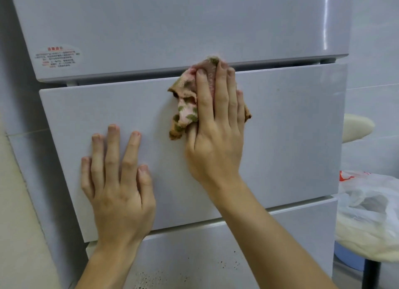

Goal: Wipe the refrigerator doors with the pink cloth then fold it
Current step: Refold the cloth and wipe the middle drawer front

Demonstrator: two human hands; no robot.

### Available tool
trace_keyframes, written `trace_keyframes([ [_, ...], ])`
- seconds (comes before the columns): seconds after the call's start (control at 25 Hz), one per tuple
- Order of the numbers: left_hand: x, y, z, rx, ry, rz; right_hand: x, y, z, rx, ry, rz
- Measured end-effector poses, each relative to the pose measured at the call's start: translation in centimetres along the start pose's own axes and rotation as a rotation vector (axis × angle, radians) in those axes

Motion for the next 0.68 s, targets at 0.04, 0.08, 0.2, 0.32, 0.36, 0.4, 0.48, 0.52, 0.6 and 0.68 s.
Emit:
trace_keyframes([
  [0.04, 0.1, 0.0, 0.0, 0.002, -0.002, 0.001, 0.3, 0.6, -1.2, -0.046, 0.029, -0.002],
  [0.08, 0.3, -0.1, -0.1, 0.007, -0.005, 0.007, 0.5, 1.2, -2.8, -0.097, 0.07, -0.004],
  [0.2, 0.6, -0.4, -0.3, 0.024, -0.005, 0.008, 0.6, 1.9, -8.0, -0.184, 0.162, -0.005],
  [0.32, 0.3, 0.1, -0.3, 0.026, 0.01, -0.019, 0.6, 1.6, -14.1, -0.273, 0.295, -0.015],
  [0.36, 0.1, 0.4, -0.3, 0.008, 0.013, -0.024, 0.2, 1.0, -15.3, -0.303, 0.326, -0.027],
  [0.4, -0.3, 1.0, -0.3, -0.024, 0.01, -0.02, -0.3, 0.4, -15.4, -0.314, 0.331, -0.046],
  [0.48, -1.0, 1.9, -0.3, -0.084, 0.003, -0.017, -0.9, -1.0, -12.4, -0.219, 0.25, -0.107],
  [0.52, -1.1, 2.3, -0.3, -0.091, 0.013, -0.023, -1.1, -1.6, -9.7, -0.113, 0.174, -0.129],
  [0.6, -1.4, 3.0, -0.2, -0.08, 0.026, -0.037, -0.6, -1.4, -4.2, 0.081, 0.045, -0.1],
  [0.68, -1.7, 3.9, -0.2, -0.073, 0.021, -0.079, 0.4, 0.3, -1.2, 0.148, -0.017, -0.044],
])
Point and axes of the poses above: each hand's wrist, its own z-axis towards the middle knuckle, its own x-axis out of the palm, y = z × x, the point moved 10 cm from there along z, towards the middle knuckle, and after that the axes turned 3 degrees about -y, right-handed, at the moved point
